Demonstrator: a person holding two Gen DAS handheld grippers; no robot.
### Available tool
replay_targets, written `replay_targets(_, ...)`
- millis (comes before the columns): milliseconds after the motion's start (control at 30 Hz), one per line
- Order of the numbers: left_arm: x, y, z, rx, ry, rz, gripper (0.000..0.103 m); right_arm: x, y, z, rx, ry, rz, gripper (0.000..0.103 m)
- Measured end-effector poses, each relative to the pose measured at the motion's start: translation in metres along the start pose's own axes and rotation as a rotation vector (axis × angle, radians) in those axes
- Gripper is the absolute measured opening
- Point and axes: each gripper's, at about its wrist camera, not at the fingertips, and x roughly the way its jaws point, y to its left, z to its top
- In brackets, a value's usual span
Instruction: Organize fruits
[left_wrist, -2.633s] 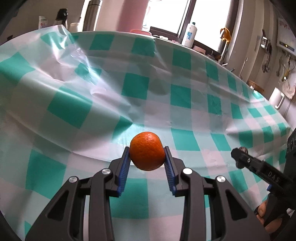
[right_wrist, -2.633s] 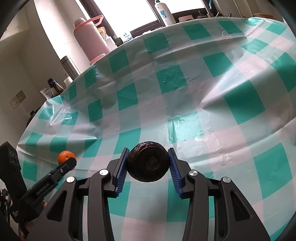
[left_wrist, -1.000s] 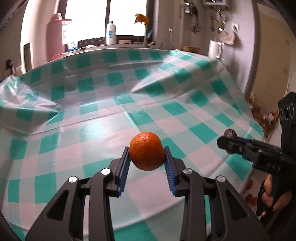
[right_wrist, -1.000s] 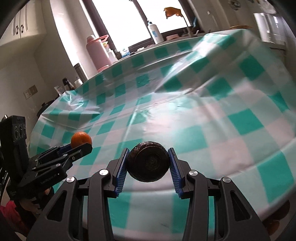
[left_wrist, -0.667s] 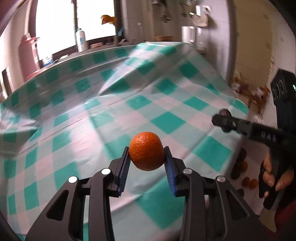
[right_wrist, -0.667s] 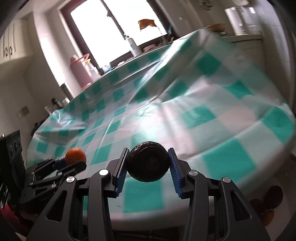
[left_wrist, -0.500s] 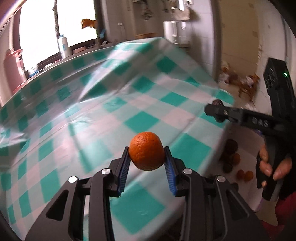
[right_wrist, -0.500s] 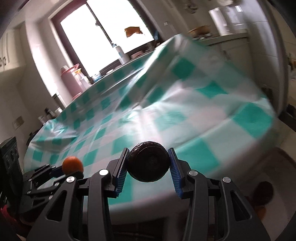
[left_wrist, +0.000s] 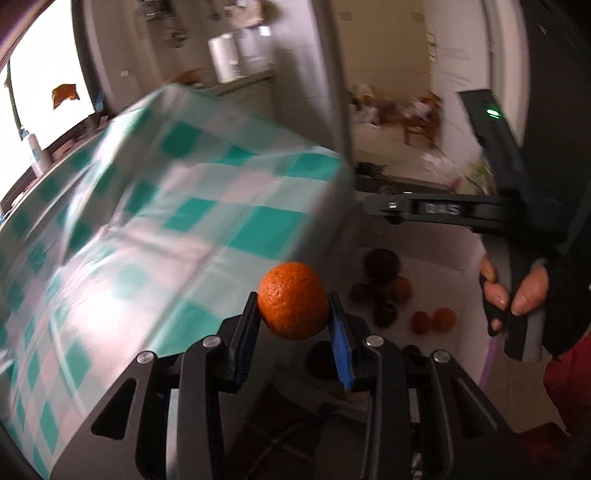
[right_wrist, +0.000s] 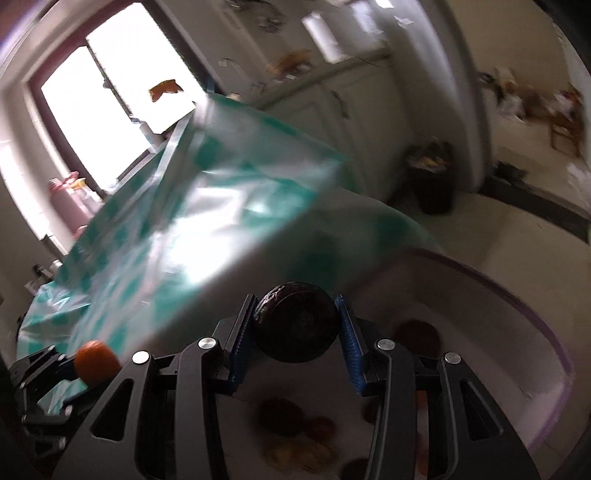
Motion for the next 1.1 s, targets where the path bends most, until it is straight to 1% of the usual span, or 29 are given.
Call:
replay_targets(33, 0.005, -0.008, 0.001, 0.015, 0.009, -0.013, 0.036, 0.002, -0.006, -0.002, 0.012, 0.014, -0.018, 0.043)
replay_targets(100, 0.020, -0.024, 0.000, 0.053, 0.040, -0.046, 0.036, 0.013, -0.022, -0.010, 0.054, 0.069, -0.089, 0.043)
replay_targets(200, 0.042, -0.045, -0.005, 0.115, 0.087, -0.070, 0.036, 0.032, -0.041, -0.022, 0.114, 0.151, -0.163, 0.043)
replay_targets(233, 0.049, -0.049, -0.007, 0.132, 0.099, -0.073, 0.036, 0.036, -0.044, -0.024, 0.124, 0.165, -0.174, 0.043)
replay_targets(300, 0.068, -0.058, -0.013, 0.159, 0.138, -0.090, 0.036, 0.048, -0.048, -0.032, 0.121, 0.213, -0.234, 0.043)
replay_targets(400, 0.101, -0.060, -0.020, 0.146, 0.209, -0.115, 0.036, 0.058, -0.050, -0.041, 0.066, 0.256, -0.338, 0.043)
replay_targets(467, 0.120, -0.057, -0.024, 0.125, 0.240, -0.121, 0.036, 0.062, -0.052, -0.045, 0.057, 0.280, -0.360, 0.043)
replay_targets(567, 0.143, -0.053, -0.029, 0.107, 0.280, -0.120, 0.037, 0.072, -0.048, -0.050, -0.016, 0.325, -0.436, 0.043)
replay_targets(633, 0.152, -0.049, -0.033, 0.079, 0.291, -0.111, 0.037, 0.080, -0.044, -0.056, -0.054, 0.365, -0.449, 0.043)
replay_targets(700, 0.159, -0.044, -0.037, 0.054, 0.325, -0.128, 0.037, 0.088, -0.041, -0.061, -0.088, 0.401, -0.458, 0.043)
replay_targets(733, 0.158, -0.045, -0.040, 0.053, 0.330, -0.126, 0.043, 0.090, -0.040, -0.063, -0.097, 0.409, -0.459, 0.044)
replay_targets(767, 0.157, -0.044, -0.042, 0.056, 0.329, -0.122, 0.048, 0.091, -0.038, -0.062, -0.099, 0.408, -0.459, 0.050)
replay_targets(800, 0.155, -0.044, -0.042, 0.059, 0.326, -0.124, 0.056, 0.091, -0.039, -0.061, -0.095, 0.401, -0.457, 0.064)
replay_targets(833, 0.153, -0.046, -0.042, 0.060, 0.320, -0.127, 0.062, 0.090, -0.040, -0.060, -0.088, 0.393, -0.452, 0.071)
replay_targets(867, 0.149, -0.046, -0.042, 0.064, 0.312, -0.126, 0.065, 0.088, -0.043, -0.058, -0.076, 0.381, -0.445, 0.076)
replay_targets(933, 0.145, -0.051, -0.042, 0.081, 0.296, -0.107, 0.076, 0.084, -0.046, -0.055, -0.050, 0.373, -0.422, 0.077)
replay_targets(967, 0.140, -0.051, -0.041, 0.088, 0.284, -0.094, 0.078, 0.083, -0.048, -0.054, -0.037, 0.373, -0.413, 0.079)
replay_targets(1033, 0.133, -0.054, -0.040, 0.091, 0.276, -0.082, 0.085, 0.077, -0.050, -0.051, -0.006, 0.369, -0.397, 0.083)
replay_targets(1100, 0.125, -0.054, -0.038, 0.084, 0.265, -0.097, 0.089, 0.070, -0.051, -0.047, 0.002, 0.357, -0.382, 0.088)
